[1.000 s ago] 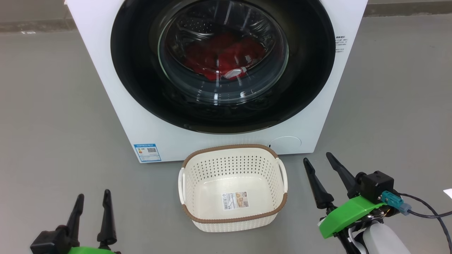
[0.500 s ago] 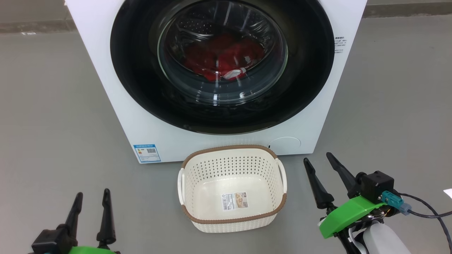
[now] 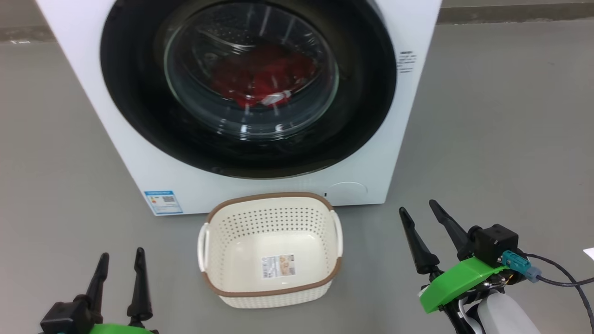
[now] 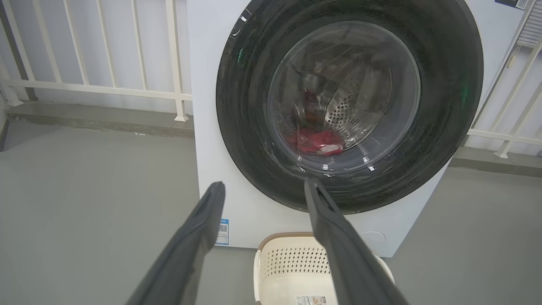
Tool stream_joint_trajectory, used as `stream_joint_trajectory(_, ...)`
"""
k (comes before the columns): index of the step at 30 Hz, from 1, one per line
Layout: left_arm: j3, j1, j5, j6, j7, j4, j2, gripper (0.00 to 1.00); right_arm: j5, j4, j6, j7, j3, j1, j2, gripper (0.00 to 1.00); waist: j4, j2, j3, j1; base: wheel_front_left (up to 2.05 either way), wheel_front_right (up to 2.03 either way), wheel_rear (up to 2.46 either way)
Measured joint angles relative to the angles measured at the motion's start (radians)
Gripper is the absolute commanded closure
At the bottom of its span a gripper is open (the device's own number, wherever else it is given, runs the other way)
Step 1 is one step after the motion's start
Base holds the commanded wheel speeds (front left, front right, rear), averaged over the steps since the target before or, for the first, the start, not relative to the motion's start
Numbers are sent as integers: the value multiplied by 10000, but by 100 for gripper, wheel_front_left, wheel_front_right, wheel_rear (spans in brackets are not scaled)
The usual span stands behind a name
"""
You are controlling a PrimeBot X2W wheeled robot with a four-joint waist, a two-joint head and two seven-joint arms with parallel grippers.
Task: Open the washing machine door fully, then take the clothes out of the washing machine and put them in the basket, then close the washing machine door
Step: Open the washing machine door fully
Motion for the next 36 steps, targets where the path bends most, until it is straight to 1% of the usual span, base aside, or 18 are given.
stream_joint_trajectory(5, -92, 0, -12, -2, 0, -19, -8, 0, 0, -2, 0, -2, -25, -1, -10, 0, -12, 0, 17, 0, 94, 94, -188)
stream_joint_trajectory(11, -109, 0, -67, -67, 0, -31, -6, 0, 0, -2, 0, -2, -58, -1, -12, 0, -32, 0, 47, 0, 51, 51, -102)
stream_joint_trajectory(36, -86, 0, -65, -69, 0, -35, 0, 0, -4, -8, 0, -2, -102, -1, 21, 0, 16, 0, 150, 0, 1, 1, -2)
